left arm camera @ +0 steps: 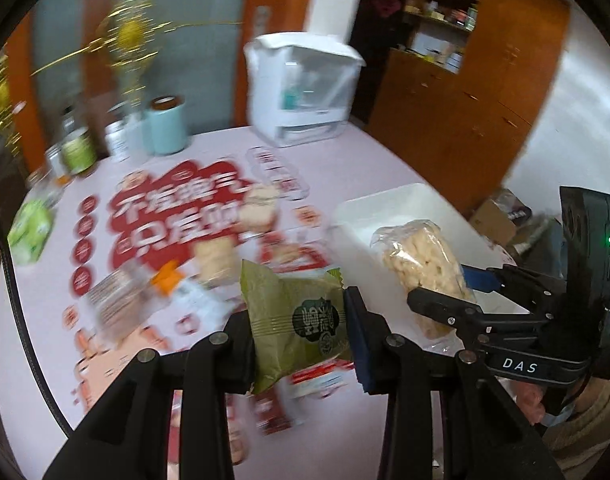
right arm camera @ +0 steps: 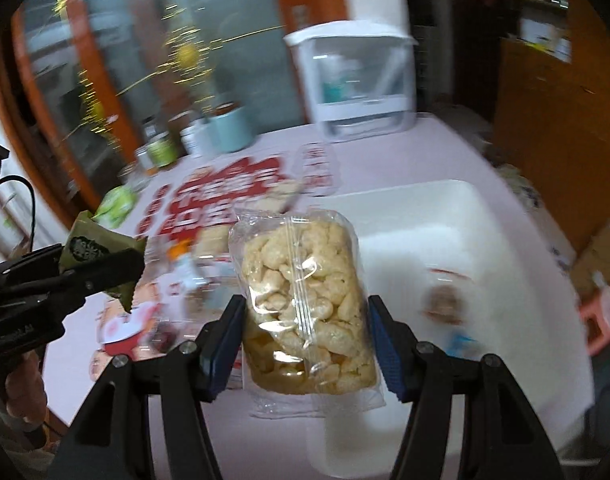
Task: Organize snacks
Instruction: 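Carry both snacks into the white tray and open both tools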
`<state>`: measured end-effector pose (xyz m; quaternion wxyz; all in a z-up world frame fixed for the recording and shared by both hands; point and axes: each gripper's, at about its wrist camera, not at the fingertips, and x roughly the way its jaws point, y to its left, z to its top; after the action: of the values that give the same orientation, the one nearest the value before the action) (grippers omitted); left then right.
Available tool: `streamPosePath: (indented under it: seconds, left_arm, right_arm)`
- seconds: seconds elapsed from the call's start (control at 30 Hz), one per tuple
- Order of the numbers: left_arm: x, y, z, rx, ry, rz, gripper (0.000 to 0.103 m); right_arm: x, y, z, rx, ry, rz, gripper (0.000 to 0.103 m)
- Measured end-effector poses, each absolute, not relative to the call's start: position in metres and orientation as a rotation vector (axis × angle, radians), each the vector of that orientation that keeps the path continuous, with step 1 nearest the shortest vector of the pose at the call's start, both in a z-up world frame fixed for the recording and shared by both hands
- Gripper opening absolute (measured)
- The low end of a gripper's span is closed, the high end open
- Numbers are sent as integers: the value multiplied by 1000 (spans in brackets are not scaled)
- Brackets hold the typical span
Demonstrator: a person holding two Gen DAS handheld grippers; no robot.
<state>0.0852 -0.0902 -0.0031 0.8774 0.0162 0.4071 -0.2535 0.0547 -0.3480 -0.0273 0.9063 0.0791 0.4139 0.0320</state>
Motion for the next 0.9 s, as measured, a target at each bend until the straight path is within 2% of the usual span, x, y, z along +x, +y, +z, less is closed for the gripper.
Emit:
streamPosePath:
  seconds: [0.23,0.47,0.5,0.57,0.6,0.63,0.77,0.9]
  left_arm:
    - [86,-211,-7,84,871,-620,36]
    - [95,-293,-26,140,916,-594,38]
    - [96,-301,-28,153,920,-579,44]
    - [98,-317,-32,193,923,-531,65]
    - [97,-323,-34,209,925,-514,84]
    - [98,-325,-35,217,922,-503,91]
    - [100,-330,-39,236,938,-480,91]
    - [105,-324,-43,219,966,-449,91]
  right_arm:
    - [42,-428,-36,180,891,-46,61]
    - [46,-465,-56,166,956,-61,61]
    - [47,-466,-59,167,967,-59,61]
    - [50,-470,-66,164,990,-57,62]
    - [51,-471,-69,156,1001,-53,62]
    - [52,-472,-71,152,1008,-49,62]
    - [58,-474,-72,156,1004,-19,62]
    - [64,-474,-67,155,985,-11,69]
